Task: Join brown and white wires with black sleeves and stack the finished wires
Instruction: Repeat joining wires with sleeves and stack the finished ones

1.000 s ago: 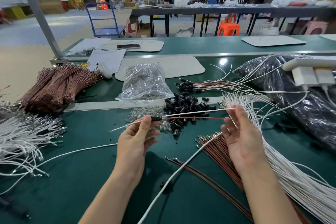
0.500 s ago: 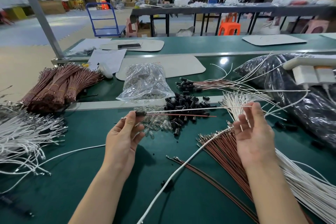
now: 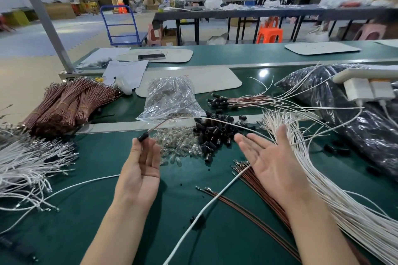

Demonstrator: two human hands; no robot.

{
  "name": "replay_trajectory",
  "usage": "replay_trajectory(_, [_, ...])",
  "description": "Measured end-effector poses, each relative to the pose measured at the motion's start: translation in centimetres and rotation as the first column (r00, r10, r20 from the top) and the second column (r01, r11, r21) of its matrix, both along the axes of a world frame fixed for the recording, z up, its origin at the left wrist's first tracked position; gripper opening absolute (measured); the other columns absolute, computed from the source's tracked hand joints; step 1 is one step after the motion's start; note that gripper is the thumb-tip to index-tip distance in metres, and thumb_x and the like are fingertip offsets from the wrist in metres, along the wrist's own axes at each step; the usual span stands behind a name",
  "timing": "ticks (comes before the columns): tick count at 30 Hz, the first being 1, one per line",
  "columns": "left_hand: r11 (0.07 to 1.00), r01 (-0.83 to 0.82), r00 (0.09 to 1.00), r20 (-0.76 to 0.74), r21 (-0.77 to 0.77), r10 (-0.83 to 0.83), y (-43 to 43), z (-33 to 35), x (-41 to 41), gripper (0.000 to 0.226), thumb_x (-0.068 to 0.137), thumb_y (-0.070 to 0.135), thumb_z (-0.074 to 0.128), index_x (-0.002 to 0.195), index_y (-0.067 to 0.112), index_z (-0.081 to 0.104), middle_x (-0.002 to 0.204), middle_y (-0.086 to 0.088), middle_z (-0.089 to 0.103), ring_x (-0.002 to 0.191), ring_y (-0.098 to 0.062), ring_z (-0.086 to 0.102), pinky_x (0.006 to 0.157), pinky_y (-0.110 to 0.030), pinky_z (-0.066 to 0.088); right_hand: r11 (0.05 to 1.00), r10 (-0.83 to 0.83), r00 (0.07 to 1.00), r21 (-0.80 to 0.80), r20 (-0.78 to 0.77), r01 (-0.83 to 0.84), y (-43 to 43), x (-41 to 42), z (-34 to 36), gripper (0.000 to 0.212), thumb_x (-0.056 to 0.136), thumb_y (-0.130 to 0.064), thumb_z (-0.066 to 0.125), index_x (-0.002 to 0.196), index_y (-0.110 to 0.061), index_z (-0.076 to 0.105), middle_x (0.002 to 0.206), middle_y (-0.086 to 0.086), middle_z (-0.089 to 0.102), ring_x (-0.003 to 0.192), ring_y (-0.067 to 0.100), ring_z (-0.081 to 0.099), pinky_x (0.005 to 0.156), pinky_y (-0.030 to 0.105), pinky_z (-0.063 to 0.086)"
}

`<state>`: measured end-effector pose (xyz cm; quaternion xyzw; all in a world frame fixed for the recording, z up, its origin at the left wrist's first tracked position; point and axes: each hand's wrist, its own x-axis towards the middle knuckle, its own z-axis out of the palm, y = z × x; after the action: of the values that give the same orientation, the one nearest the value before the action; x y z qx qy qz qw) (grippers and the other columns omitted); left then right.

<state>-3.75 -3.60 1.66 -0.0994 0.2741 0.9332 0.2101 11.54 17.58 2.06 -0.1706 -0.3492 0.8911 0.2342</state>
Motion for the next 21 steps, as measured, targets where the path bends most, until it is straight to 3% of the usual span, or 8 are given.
replay_trajectory(3, [0.995, -0.002, 0.998, 0.060, 0.099, -0.004, 0.3, 0.0, 0.4, 0.031, 0.092, 0.021, 0.064, 0.069, 0.005, 0.079, 0.081, -0.003, 0.077, 0.074, -0.009, 0.075, 0.066, -0.022, 0.061, 0.984, 0.166, 0.984, -0.056, -0.065, -0.170, -1.1, -0.5, 0.0, 0.088, 0.093, -0.069, 0.038, 0.147, 0.000, 0.036, 0.135, 0.021, 0.062, 0.126, 0.030, 0.061, 0.096, 0.033, 0.055])
replay_trajectory(5, [0.993, 0.024, 0.997, 0.065, 0.111, -0.031, 0.9, 0.0, 1.0, 0.025, 0.090, 0.020, 0.065, 0.076, 0.004, 0.077, 0.083, -0.005, 0.077, 0.074, -0.010, 0.075, 0.064, -0.022, 0.061, 0.965, 0.258, 0.966, 0.055, -0.021, -0.257, -2.2, -1.0, -0.2, 0.082, 0.093, -0.070, 0.037, 0.143, -0.004, 0.044, 0.136, 0.016, 0.063, 0.125, 0.028, 0.062, 0.094, 0.032, 0.055])
replay_trajectory(9, [0.977, 0.141, 0.985, -0.073, -0.161, -0.154, 2.6, -0.6, 2.8, 0.019, 0.082, 0.025, 0.068, 0.091, 0.008, 0.071, 0.079, -0.003, 0.075, 0.067, -0.010, 0.073, 0.064, -0.023, 0.061, 0.905, 0.185, 0.965, 0.350, 0.186, -0.241, -4.8, -2.6, -0.9, 0.068, 0.081, -0.062, 0.063, 0.134, -0.021, 0.058, 0.123, 0.000, 0.072, 0.108, 0.022, 0.071, 0.079, 0.028, 0.058])
replay_trajectory(13, [0.851, 0.146, 0.878, -0.330, -0.505, -0.346, 3.5, -1.4, 4.6, 0.015, 0.076, 0.029, 0.074, 0.083, 0.016, 0.075, 0.073, -0.002, 0.068, 0.062, -0.010, 0.064, 0.062, -0.023, 0.057, 0.908, 0.036, 0.990, 0.409, 0.137, -0.090, -5.1, -2.7, -0.9, 0.052, 0.069, -0.052, 0.076, 0.116, -0.030, 0.072, 0.113, -0.001, 0.075, 0.097, 0.018, 0.073, 0.073, 0.025, 0.056])
replay_trajectory(18, [0.781, 0.103, 0.765, -0.453, -0.616, -0.458, 3.5, -1.8, 5.4, 0.020, 0.081, 0.031, 0.072, 0.091, 0.015, 0.079, 0.077, -0.006, 0.074, 0.066, -0.010, 0.063, 0.065, -0.023, 0.056, 0.921, 0.085, 0.990, 0.369, 0.114, -0.121, -5.5, -2.6, -1.0, 0.033, 0.071, -0.037, 0.077, 0.103, -0.025, 0.079, 0.100, 0.006, 0.077, 0.087, 0.016, 0.072, 0.067, 0.021, 0.056])
replay_trajectory(21, [0.768, 0.091, 0.748, -0.466, -0.634, -0.473, 3.4, -1.6, 5.3, 0.024, 0.082, 0.031, 0.072, 0.099, 0.014, 0.076, 0.082, -0.006, 0.075, 0.069, -0.011, 0.065, 0.065, -0.024, 0.057, 0.933, 0.064, 0.994, 0.349, 0.094, -0.093, -5.4, -2.6, -0.9, 0.031, 0.071, -0.032, 0.079, 0.099, -0.021, 0.081, 0.094, 0.007, 0.077, 0.081, 0.013, 0.072, 0.069, 0.019, 0.056])
